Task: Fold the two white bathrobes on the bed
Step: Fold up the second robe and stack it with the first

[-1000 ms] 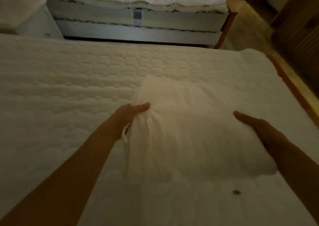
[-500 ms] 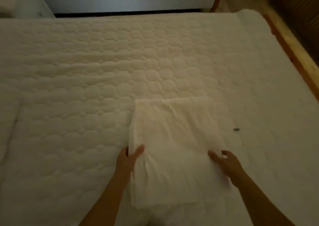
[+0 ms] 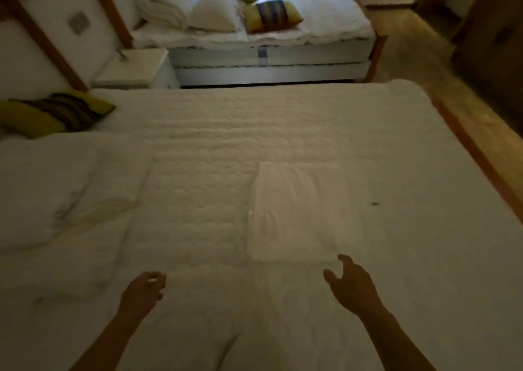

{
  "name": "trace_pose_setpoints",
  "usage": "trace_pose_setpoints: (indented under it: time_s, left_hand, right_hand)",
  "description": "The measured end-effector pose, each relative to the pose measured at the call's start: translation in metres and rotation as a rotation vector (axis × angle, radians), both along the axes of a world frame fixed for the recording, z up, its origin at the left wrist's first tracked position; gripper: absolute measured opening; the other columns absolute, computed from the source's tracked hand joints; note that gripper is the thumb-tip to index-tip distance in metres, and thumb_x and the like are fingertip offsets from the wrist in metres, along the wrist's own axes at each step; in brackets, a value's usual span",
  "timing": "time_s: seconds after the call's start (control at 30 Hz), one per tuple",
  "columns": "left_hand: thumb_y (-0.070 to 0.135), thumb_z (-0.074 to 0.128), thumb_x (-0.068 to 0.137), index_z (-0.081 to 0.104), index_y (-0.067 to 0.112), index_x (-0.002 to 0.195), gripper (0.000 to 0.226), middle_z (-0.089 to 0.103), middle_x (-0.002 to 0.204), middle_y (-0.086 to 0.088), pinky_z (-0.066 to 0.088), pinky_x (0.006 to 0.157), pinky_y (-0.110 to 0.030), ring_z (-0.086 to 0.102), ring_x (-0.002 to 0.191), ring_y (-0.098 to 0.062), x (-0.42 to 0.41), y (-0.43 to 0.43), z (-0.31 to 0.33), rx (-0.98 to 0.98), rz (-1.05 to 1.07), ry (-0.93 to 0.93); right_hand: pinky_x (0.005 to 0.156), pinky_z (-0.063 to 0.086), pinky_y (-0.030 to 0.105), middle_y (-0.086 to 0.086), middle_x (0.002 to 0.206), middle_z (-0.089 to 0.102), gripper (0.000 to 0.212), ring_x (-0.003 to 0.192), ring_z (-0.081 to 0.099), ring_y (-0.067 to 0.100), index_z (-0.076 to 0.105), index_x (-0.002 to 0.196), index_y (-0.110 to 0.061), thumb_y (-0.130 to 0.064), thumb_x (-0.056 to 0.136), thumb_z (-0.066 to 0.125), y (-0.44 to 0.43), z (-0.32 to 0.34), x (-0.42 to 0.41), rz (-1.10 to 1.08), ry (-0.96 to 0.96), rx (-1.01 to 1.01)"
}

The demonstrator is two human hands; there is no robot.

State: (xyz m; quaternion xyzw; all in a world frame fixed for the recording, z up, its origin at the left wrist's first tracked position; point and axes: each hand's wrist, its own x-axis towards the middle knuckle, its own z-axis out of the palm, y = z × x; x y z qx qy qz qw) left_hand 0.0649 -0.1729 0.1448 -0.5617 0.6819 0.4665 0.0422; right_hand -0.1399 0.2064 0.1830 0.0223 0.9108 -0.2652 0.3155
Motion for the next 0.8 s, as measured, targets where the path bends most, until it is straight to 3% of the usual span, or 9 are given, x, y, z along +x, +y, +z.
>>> trace_pose_setpoints:
  time_s: [0.2, 0.37, 0.6, 0.8]
  left_hand:
    - [0.022, 0.062, 0.098, 0.066, 0.017, 0.101, 0.008, 0.072, 0.096, -0.016, 0.045, 0.057, -0.026, 0.062, 0.065, -0.022, 0.080, -0.034, 0.112, -0.048, 0.151, 0.153]
    - [0.029, 0.059, 0.098, 0.065, 0.020, 0.102, 0.012, 0.074, 0.095, -0.010, 0.050, 0.064, -0.033, 0.066, 0.071, -0.024, 0.127, -0.094, 0.163, -0.121, 0.226, 0.251]
    - [0.033, 0.056, 0.100, 0.063, 0.021, 0.108, 0.016, 0.075, 0.096, -0.005, 0.053, 0.065, -0.032, 0.069, 0.075, -0.023, 0.186, -0.256, 0.153, -0.127, 0.324, 0.319]
    - [0.044, 0.059, 0.095, 0.067, 0.019, 0.110, 0.030, 0.075, 0.092, -0.002, 0.057, 0.078, -0.039, 0.069, 0.078, -0.023, 0.184, -0.448, 0.102, -0.163, 0.186, 0.237]
  right_hand:
    - [0.108, 0.044, 0.044, 0.016, 0.144, 0.054, 0.064, 0.129, 0.054, 0.033, 0.040, 0.150, -0.019, -0.044, 0.096, 0.062, -0.115, 0.078, 0.055, 0.198, -0.051, -0.174]
    - [0.099, 0.048, 0.043, 0.014, 0.139, 0.059, 0.058, 0.122, 0.058, 0.031, 0.045, 0.146, -0.020, -0.044, 0.096, 0.062, -0.216, 0.108, 0.092, 0.304, -0.052, -0.245]
    - [0.099, 0.052, 0.049, 0.012, 0.126, 0.066, 0.055, 0.110, 0.064, 0.030, 0.052, 0.141, -0.020, -0.042, 0.093, 0.068, -0.402, 0.099, 0.145, 0.289, -0.064, -0.291]
    - [0.099, 0.053, 0.049, 0.004, 0.117, 0.068, 0.052, 0.107, 0.065, 0.025, 0.054, 0.137, -0.024, -0.045, 0.092, 0.068, -0.585, 0.052, 0.170, 0.292, -0.058, -0.286]
